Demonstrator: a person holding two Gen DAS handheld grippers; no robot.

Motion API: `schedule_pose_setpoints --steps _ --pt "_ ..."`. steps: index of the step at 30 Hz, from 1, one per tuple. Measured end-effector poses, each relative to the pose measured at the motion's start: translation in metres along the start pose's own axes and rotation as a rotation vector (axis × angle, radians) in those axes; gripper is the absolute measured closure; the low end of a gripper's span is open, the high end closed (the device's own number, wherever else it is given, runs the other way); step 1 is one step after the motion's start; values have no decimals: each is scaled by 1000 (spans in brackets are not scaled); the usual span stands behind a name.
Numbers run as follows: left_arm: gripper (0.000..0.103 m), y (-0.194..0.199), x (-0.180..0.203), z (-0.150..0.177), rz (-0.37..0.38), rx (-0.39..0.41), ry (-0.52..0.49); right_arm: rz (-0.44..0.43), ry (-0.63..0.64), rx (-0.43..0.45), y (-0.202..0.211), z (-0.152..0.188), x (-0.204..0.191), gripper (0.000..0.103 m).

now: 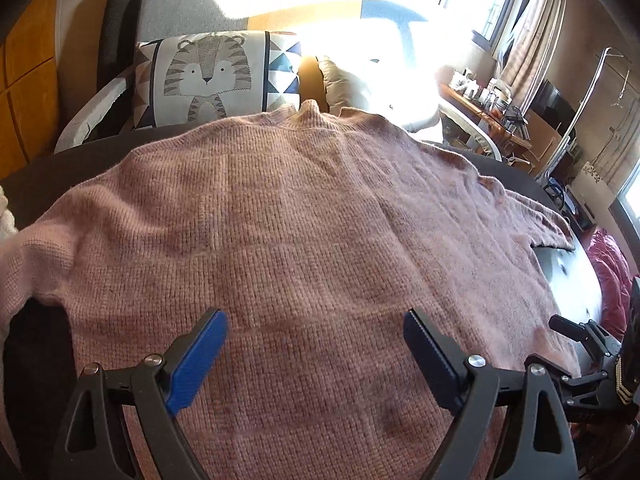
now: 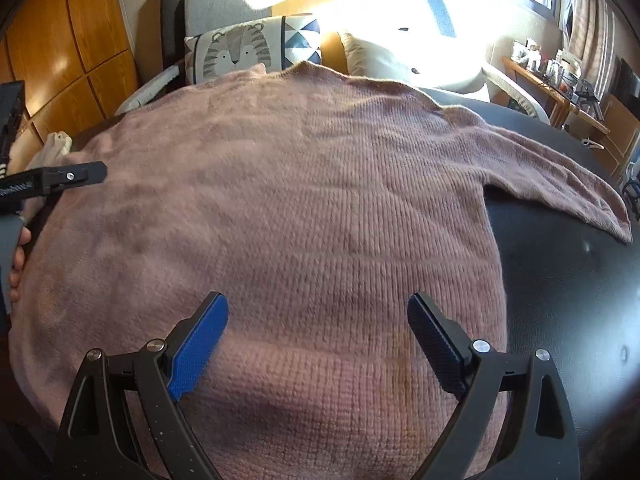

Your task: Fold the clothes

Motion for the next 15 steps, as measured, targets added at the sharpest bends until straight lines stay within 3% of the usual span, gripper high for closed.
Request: schedule_pose_setpoints --steps 2,8,12,15 --pt "10 -5 -1 -16 -4 1 7 23 28 15 0 -26 9 10" --pt "6 -39 -6 -60 -72 21 13 -28 5 2 -42 -96 16 10" --pt "6 -70 -23 -67 -129 5 25 -61 13 -40 -83 -104 20 10" --pt "6 -76 -30 -60 -175 42 -58 -62 21 -86 -109 -85 32 8"
Point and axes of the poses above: each gripper's, at about its wrist camera, not at the fingertips, and y roughly against the way its jaws point, x to its right, z to its underside, the point moved 10 cm from there along -y, roughly the way its jaws point, and after that the axes turned 15 degrees about y, right-handed, at the moved point
